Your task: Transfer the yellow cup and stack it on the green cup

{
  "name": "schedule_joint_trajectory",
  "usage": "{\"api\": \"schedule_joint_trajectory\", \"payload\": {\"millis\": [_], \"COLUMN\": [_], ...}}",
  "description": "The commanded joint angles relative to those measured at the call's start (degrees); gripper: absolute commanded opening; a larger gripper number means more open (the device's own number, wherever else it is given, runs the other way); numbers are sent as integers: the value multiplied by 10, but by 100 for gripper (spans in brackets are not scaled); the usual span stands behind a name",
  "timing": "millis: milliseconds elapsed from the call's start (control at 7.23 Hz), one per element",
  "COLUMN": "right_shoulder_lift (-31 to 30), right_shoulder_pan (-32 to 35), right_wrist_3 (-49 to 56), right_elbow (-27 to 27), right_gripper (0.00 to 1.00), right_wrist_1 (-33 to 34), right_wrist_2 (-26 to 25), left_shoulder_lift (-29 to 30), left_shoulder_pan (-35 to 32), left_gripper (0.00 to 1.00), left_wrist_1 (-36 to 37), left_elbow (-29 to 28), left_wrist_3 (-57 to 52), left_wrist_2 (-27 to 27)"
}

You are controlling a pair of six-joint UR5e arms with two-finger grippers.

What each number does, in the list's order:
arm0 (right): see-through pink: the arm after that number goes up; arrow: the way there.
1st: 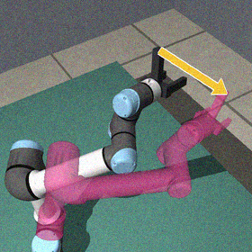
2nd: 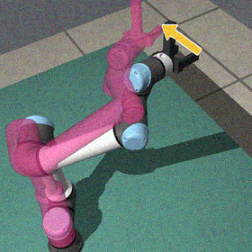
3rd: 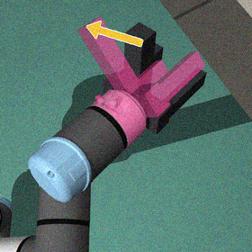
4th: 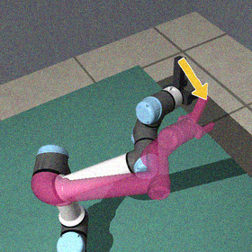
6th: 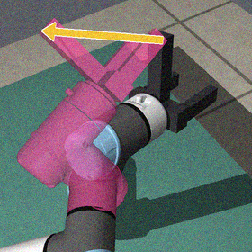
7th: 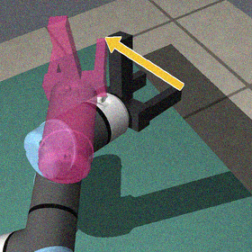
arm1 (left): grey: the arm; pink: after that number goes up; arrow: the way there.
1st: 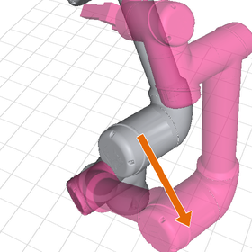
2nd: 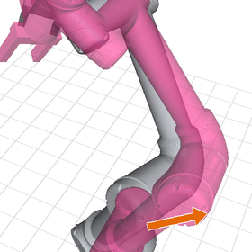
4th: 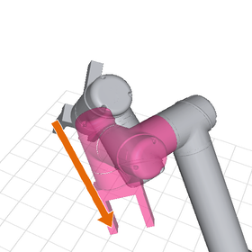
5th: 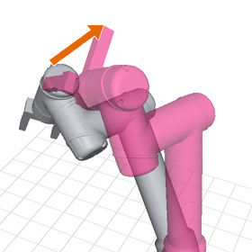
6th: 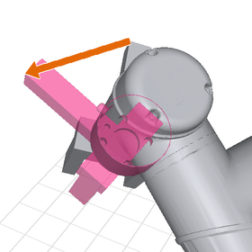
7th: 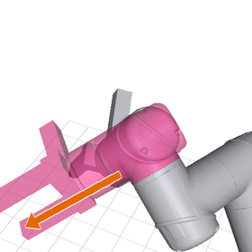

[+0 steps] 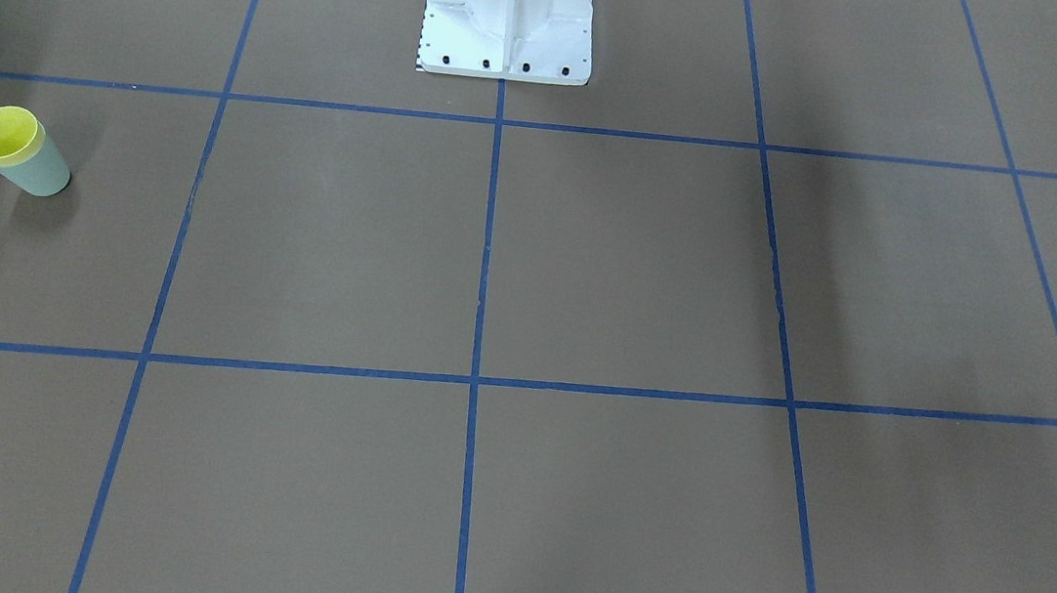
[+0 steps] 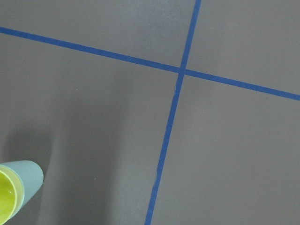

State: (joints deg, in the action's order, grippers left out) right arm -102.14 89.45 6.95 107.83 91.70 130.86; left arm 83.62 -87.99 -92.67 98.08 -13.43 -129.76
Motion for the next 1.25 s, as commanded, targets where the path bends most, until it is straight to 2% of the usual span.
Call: {"api": "schedule_joint_trajectory", "payload": {"millis": [0,415,554,1107], "right_shoulder_lift": [-5,-7,-7,-5], "right_shoulder_pan": [2,2,2,2], "right_wrist_3": [2,2,2,2], "right_elbow": [-10,-10,-10,-10], "right_gripper": [100,100,100,100], "right_wrist_1": [-3,-4,-4,-5], "right_wrist_2": [-1,2,3,3], "left_shoulder_lift": [-3,-4,-4,-4], "left_shoulder_pan": [-37,-36,-35,-35], "left_gripper": [100,100,100,100], "left_wrist_1": [29,31,27,21], "left_elbow": [5,3,10,5], "left_wrist_3": [-3,22,96,103], "left_wrist_2": [-14,-24,-34,-35]}}
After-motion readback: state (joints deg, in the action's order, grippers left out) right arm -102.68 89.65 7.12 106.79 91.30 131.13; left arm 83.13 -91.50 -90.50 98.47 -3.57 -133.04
